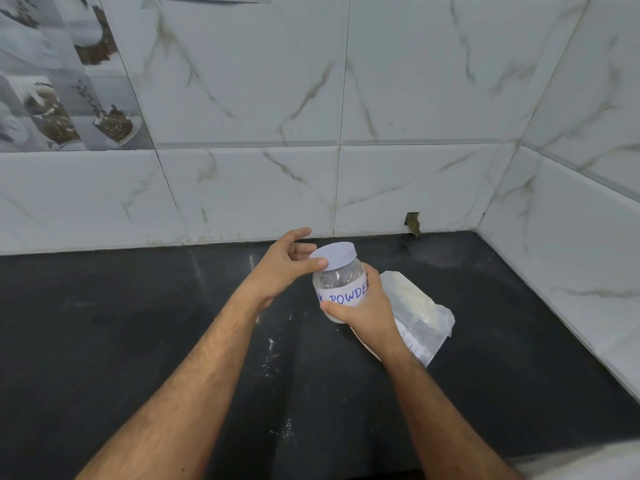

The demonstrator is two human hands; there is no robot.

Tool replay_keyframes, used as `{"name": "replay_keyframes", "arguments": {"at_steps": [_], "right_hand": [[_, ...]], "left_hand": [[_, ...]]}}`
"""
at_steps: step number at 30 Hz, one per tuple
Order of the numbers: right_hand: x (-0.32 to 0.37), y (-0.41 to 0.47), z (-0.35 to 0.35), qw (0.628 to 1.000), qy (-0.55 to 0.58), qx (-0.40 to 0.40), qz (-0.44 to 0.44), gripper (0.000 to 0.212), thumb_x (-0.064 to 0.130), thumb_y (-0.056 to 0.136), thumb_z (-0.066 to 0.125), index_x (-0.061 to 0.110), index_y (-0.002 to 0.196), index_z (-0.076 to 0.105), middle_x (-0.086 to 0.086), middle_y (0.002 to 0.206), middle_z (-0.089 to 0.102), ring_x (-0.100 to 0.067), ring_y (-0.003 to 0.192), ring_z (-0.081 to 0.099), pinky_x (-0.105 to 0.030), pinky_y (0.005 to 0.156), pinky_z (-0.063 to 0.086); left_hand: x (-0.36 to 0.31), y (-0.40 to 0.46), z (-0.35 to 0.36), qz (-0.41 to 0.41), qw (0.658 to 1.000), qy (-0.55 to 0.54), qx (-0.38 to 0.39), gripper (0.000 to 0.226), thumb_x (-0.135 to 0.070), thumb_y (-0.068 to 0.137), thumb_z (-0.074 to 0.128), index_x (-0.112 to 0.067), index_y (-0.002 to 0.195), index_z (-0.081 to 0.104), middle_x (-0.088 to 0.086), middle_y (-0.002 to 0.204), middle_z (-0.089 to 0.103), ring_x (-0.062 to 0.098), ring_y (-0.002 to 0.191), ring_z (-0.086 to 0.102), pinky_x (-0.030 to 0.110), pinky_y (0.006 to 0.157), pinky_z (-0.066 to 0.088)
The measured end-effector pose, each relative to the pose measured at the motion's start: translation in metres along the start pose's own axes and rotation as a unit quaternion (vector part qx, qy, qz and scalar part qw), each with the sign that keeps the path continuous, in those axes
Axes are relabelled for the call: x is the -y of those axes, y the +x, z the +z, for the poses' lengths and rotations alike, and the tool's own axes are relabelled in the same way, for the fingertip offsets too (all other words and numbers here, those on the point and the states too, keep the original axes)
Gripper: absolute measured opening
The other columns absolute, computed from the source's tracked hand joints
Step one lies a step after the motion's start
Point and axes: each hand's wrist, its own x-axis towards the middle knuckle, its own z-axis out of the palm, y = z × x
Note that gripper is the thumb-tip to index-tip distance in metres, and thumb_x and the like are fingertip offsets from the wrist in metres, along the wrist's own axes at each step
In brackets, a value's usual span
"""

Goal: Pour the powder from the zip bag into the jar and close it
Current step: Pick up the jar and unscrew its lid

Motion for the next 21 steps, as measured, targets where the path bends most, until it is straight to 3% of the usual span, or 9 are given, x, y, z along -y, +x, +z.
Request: {"name": "replay_keyframes", "arguments": {"at_steps": [3,7,12,16,19,21], "right_hand": [[0.002,-0.004,0.005,1.000,-0.017,0.012,-0.006,0.092,0.034,0.061,0.090,0.032,0.137,0.038,0.009,0.127,0.056,-0.012,0.111,0.059,-0.030,0.092,0.056],[0.001,-0.006,0.011,0.999,-0.032,0.026,-0.014,0.091,0.033,0.064,0.092,0.032,0.137,0.038,0.011,0.127,0.054,-0.011,0.110,0.058,-0.027,0.094,0.054],[-0.001,-0.002,0.001,1.000,-0.006,0.006,-0.003,0.093,0.045,0.052,0.087,0.039,0.131,0.040,0.019,0.118,0.058,-0.007,0.106,0.062,-0.014,0.073,0.053],[-0.001,0.001,-0.005,1.000,0.009,-0.004,0.006,0.097,0.049,0.046,0.085,0.038,0.132,0.041,0.019,0.118,0.058,-0.009,0.105,0.062,-0.015,0.066,0.056],[-0.001,0.001,-0.003,1.000,0.010,-0.004,0.007,0.097,0.047,0.047,0.086,0.038,0.132,0.041,0.020,0.117,0.059,-0.009,0.105,0.063,-0.017,0.071,0.058],[-0.001,-0.001,0.000,1.000,0.002,0.003,0.006,0.098,0.048,0.047,0.086,0.037,0.134,0.041,0.017,0.120,0.059,-0.009,0.107,0.062,-0.023,0.081,0.059]], "left_hand": [[-0.006,0.001,0.006,0.007,1.000,0.008,0.025,0.093,-0.036,0.064,0.085,-0.029,0.146,0.042,0.000,0.138,0.057,0.005,0.119,0.059,0.020,0.090,0.049],[-0.009,0.000,0.014,0.011,0.999,0.004,0.047,0.100,-0.043,0.059,0.086,-0.029,0.148,0.040,0.000,0.140,0.056,0.012,0.122,0.061,0.028,0.096,0.054],[-0.005,-0.002,0.008,0.002,0.999,0.013,0.034,0.089,-0.034,0.070,0.084,-0.026,0.148,0.042,-0.002,0.134,0.063,0.009,0.118,0.063,0.018,0.088,0.048],[-0.001,0.000,0.002,0.004,1.000,0.020,-0.003,0.071,-0.021,0.081,0.082,-0.022,0.143,0.047,-0.004,0.117,0.071,0.010,0.112,0.065,0.023,0.095,0.048],[-0.001,0.003,0.002,0.009,0.999,0.018,-0.029,0.070,-0.021,0.079,0.084,-0.024,0.140,0.050,0.000,0.118,0.066,0.014,0.116,0.062,0.029,0.102,0.047],[-0.004,0.005,0.004,0.011,1.000,0.023,-0.016,0.074,-0.022,0.077,0.085,-0.026,0.142,0.049,-0.002,0.126,0.060,0.011,0.120,0.058,0.024,0.097,0.047]]}}
